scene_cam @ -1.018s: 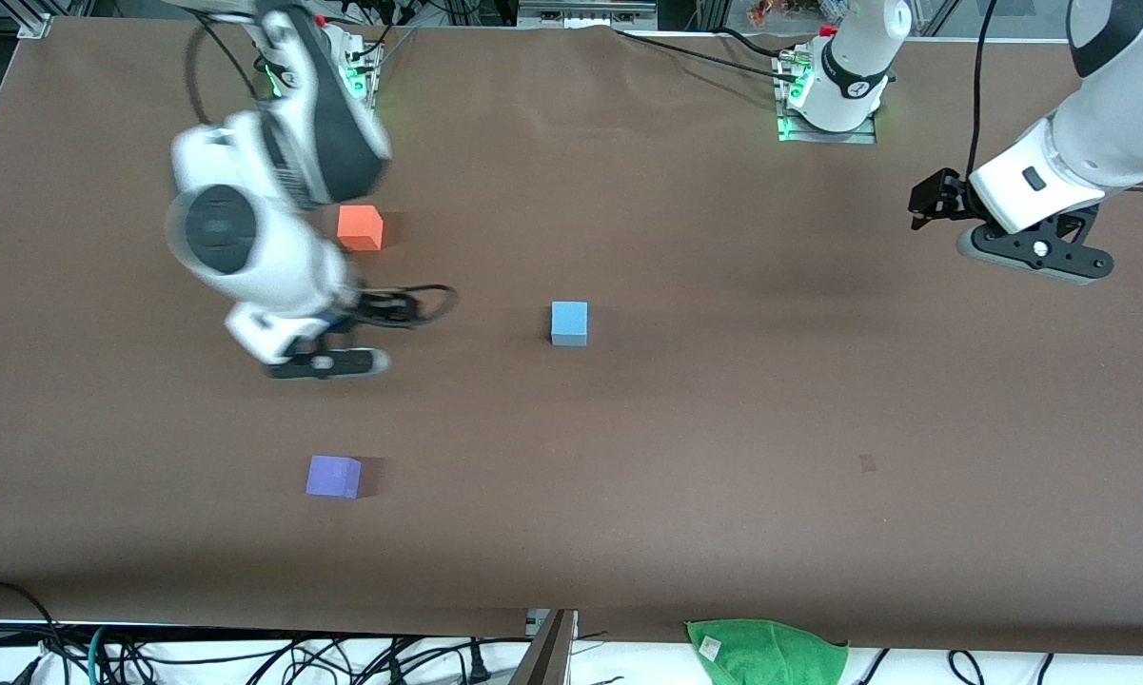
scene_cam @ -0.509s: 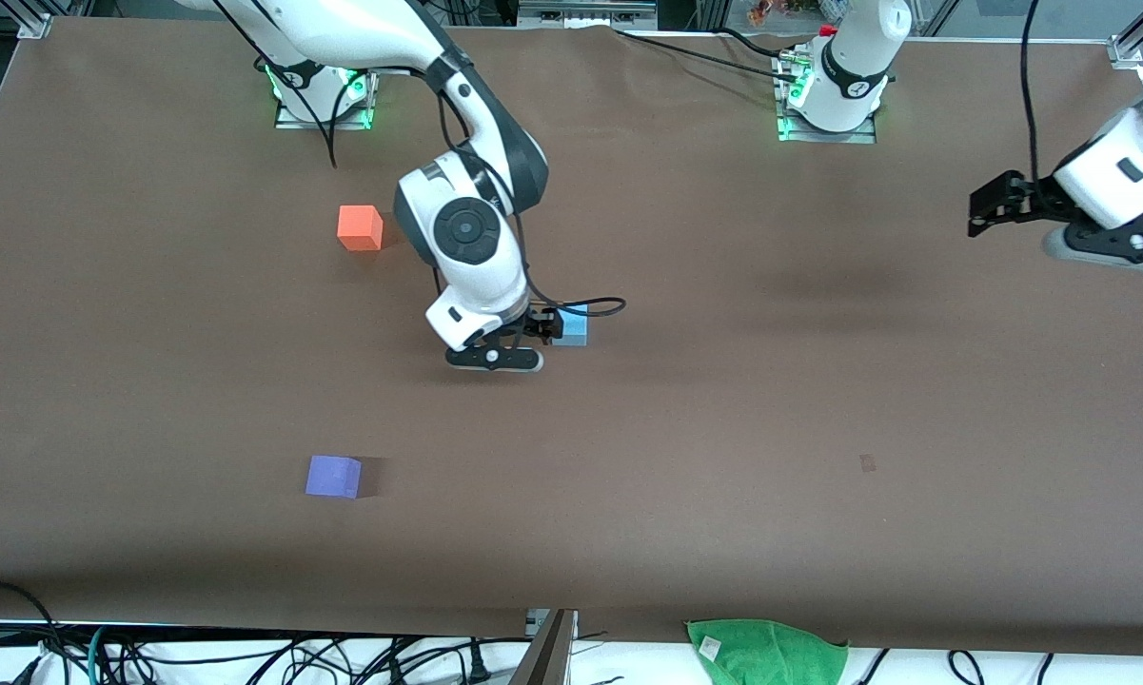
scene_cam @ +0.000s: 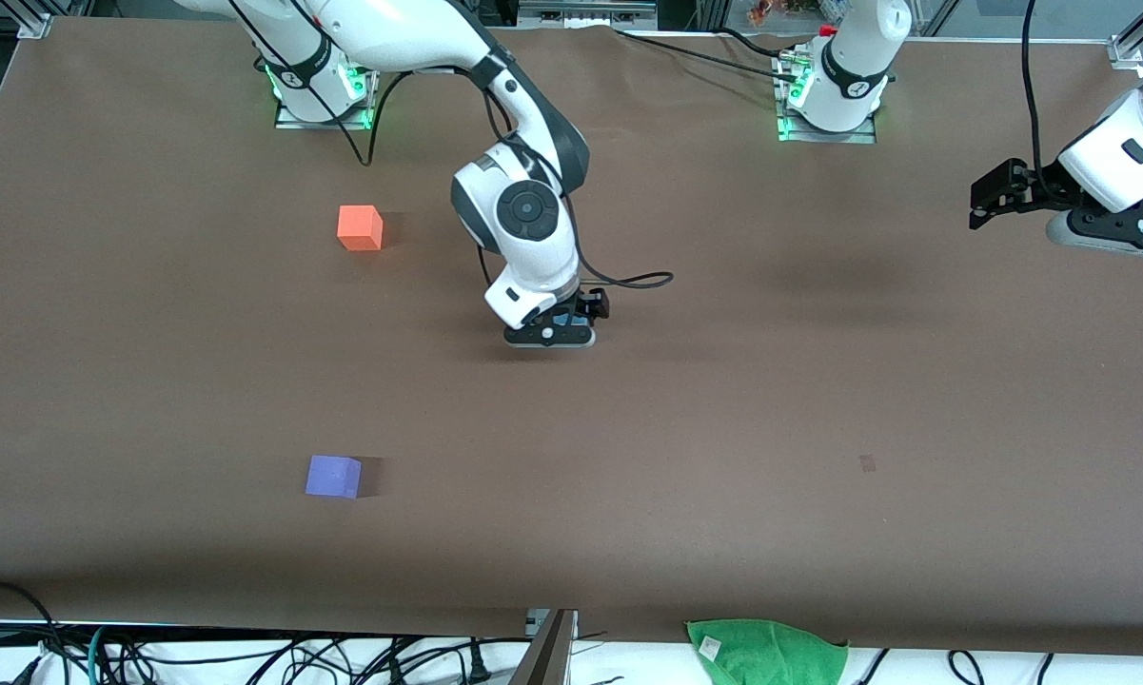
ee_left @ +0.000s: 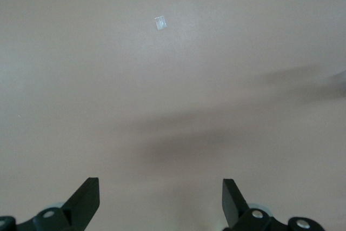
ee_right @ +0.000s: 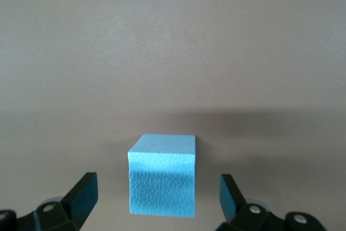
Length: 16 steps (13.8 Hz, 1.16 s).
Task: Place blue block between orange and purple blocks
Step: 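Close the right gripper around the blue block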
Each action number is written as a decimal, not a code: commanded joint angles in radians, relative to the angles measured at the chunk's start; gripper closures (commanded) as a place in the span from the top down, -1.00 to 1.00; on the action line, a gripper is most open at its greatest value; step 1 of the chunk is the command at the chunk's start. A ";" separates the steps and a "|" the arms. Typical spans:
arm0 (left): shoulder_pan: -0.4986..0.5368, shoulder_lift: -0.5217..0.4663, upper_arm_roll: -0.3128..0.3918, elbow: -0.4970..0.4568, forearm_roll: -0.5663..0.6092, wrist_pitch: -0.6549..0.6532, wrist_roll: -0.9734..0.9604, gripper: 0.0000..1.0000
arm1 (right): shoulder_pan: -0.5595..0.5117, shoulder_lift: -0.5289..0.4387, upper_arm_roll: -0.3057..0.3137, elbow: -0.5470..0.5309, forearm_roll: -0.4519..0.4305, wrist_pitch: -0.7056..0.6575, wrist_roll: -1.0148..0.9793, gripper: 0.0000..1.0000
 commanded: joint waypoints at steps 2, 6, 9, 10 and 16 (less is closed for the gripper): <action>-0.009 -0.005 0.008 0.002 -0.027 0.005 0.010 1.00 | 0.017 0.035 -0.002 0.010 -0.047 0.039 -0.004 1.00; -0.007 -0.008 0.008 0.002 -0.029 0.002 0.012 1.00 | 0.022 0.068 -0.001 0.009 -0.047 0.062 -0.002 1.00; -0.001 -0.008 0.009 0.002 -0.029 0.000 0.013 1.00 | 0.030 0.089 0.000 0.009 -0.047 0.088 -0.002 0.99; -0.003 -0.006 0.008 0.002 -0.029 0.005 0.013 1.00 | 0.034 0.098 0.000 0.006 -0.047 0.095 -0.001 0.95; -0.004 -0.008 0.006 0.003 -0.029 0.006 0.012 1.00 | 0.017 0.081 -0.007 0.000 -0.042 0.074 -0.036 -0.60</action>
